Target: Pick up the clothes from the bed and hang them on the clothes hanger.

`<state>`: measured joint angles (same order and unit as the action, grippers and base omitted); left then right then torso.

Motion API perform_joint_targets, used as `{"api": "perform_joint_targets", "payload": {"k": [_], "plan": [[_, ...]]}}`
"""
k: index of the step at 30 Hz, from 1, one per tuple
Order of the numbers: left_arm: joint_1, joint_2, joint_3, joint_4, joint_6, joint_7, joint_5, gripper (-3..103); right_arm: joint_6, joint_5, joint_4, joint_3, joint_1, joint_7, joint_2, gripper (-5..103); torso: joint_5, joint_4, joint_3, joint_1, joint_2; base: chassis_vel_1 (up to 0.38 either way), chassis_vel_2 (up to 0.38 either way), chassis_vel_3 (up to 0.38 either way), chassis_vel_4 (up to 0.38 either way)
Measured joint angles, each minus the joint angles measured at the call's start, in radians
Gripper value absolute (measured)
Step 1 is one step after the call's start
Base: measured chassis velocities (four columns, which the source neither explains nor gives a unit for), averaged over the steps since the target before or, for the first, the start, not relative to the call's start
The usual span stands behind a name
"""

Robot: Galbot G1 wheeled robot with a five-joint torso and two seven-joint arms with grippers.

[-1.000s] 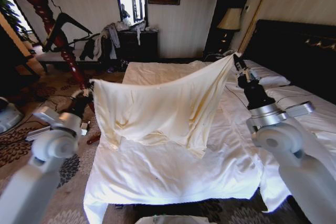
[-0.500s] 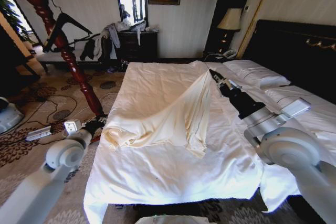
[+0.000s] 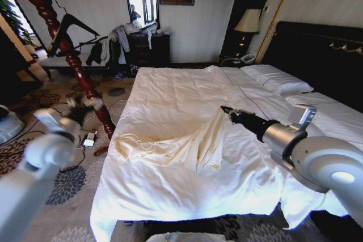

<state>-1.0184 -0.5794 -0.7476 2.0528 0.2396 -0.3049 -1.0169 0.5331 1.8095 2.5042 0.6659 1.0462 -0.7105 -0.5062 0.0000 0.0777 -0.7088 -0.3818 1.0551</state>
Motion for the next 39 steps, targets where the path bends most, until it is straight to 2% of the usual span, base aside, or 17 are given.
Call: {"api": "perform_joint_targets", "payload": {"k": [3, 6, 10, 13, 16, 18, 19, 22, 23, 26, 27, 28, 31, 32, 35, 36, 39], "plan": [[0.06, 0.045, 0.005, -0.04, -0.01, 0.02, -0.03, 100, 0.0, -0.009, -0.001, 0.001, 0.003, 0.011, -0.011, 0, -0.0004, 0.0002, 0.0, 0.0, 0.0, 0.0, 0.0, 0.0, 0.0], [0.205, 0.141, 0.045, -0.128, -0.003, 0.045, -0.135, 100, -0.021, -0.076, -0.002, -0.002, 0.01, 0.053, -0.04, 0, 0.0, 0.0002, 0.0, 0.0, 0.0, 0.0, 0.0, 0.0, 0.0], [0.313, 0.205, 0.095, -0.221, 0.023, 0.06, -0.214, 100, -0.031, -0.113, -0.002, -0.01, 0.004, 0.08, -0.062, 0, 0.0001, 0.0005, 0.0, 0.0, 0.0, 0.0, 0.0, 0.0, 0.0], [0.356, 0.231, 0.126, -0.279, 0.037, 0.06, -0.23, 100, -0.034, -0.125, -0.003, -0.016, 0.0, 0.093, -0.073, 0, 0.0, -0.0001, 0.0, 0.0, 0.0, 0.0, 0.0, 0.0, 0.0], [0.503, 0.248, 0.257, -0.394, 0.07, 0.057, -0.232, 100, -0.038, -0.149, -0.003, -0.017, 0.008, 0.104, -0.091, 0, -0.0012, 0.0001, 0.0, 0.0, 0.0, 0.0, 0.0, 0.0, 0.0], [0.543, 0.244, 0.287, -0.414, 0.072, 0.06, -0.232, 100, -0.04, -0.156, -0.003, -0.017, 0.011, 0.106, -0.097, 0, -0.0011, 0.0002, 0.0, 0.0, 0.0, 0.0, 0.0, 0.0, 0.0], [0.653, 0.225, 0.362, -0.452, 0.074, 0.066, -0.232, 100, -0.042, -0.172, -0.003, -0.02, 0.015, 0.112, -0.107, 0, 0.0003, 0.0002, 0.0, 0.0, 0.0, 0.0, 0.0, 0.0, 0.0], [0.82, 0.182, 0.509, -0.515, 0.089, 0.064, -0.233, 100, -0.044, -0.189, -0.004, -0.029, 0.018, 0.118, -0.117, 0, 0.0, 0.0004, 0.0, 0.0, 0.0, 0.0, 0.0, 0.0, 0.0], [0.82, 0.182, 0.509, -0.515, 0.089, 0.064, -0.233, 100, -0.044, -0.189, -0.004, -0.029, 0.018, 0.118, -0.117, 0, 0.0, 0.0004, 0.0, 0.0, 0.0, 0.0, 0.0, 0.0, 0.0], [1.037, 0.125, 0.702, -0.606, 0.145, 0.042, -0.233, 100, -0.044, -0.195, -0.004, -0.032, 0.024, 0.12, -0.121, 0, -0.0006, 0.0005, 0.0, 0.0, 0.0, 0.0, 0.0, 0.0, 0.0], [1.122, 0.1, 0.768, -0.651, 0.194, 0.024, -0.232, 100, -0.044, -0.197, -0.004, -0.032, 0.029, 0.12, -0.121, 0, 0.0008, 0.0006, 0.0, 0.0, 0.0, 0.0, 0.0, 0.0, 0.0], [1.122, 0.1, 0.768, -0.651, 0.194, 0.024, -0.232, 100, -0.044, -0.197, -0.004, -0.032, 0.029, 0.12, -0.121, 0, 0.0008, 0.0006, 0.0, 0.0, 0.0, 0.0, 0.0, 0.0, 0.0], [1.266, 0.042, 0.899, -0.763, 0.282, 0.017, -0.23, 100, -0.044, -0.203, -0.004, -0.03, 0.045, 0.119, -0.121, 0, -0.0002, 0.0004, 0.0, 0.0, 0.0, 0.0, 0.0, 0.0, 0.0], [1.266, 0.042, 0.899, -0.763, 0.282, 0.017, -0.23, 100, -0.044, -0.203, -0.004, -0.03, 0.045, 0.119, -0.121, 0, -0.0002, 0.0004, 0.0, 0.0, 0.0, 0.0, 0.0, 0.0, 0.0], [1.331, 0.012, 0.959, -0.808, 0.354, 0.014, -0.236, 100, -0.044, -0.206, -0.004, -0.028, 0.052, 0.117, -0.124, 0, -0.0003, 0.0001, 0.0, 0.0, 0.0, 0.0, 0.0, 0.0, 0.0], [1.363, -0.002, 0.983, -0.825, 0.402, 0.0, -0.246, 100, -0.044, -0.21, -0.004, -0.027, 0.057, 0.117, -0.124, 0, 0.0003, 0.0003, 0.0, 0.0, 0.0, 0.0, 0.0, 0.0, 0.0], [1.393, -0.012, 1.002, -0.845, 0.438, -0.003, -0.259, 100, -0.044, -0.211, -0.004, -0.026, 0.061, 0.115, -0.122, 0, 0.0005, 0.0004, 0.0, 0.0, 0.0, 0.0, 0.0, 0.0, 0.0]]}}
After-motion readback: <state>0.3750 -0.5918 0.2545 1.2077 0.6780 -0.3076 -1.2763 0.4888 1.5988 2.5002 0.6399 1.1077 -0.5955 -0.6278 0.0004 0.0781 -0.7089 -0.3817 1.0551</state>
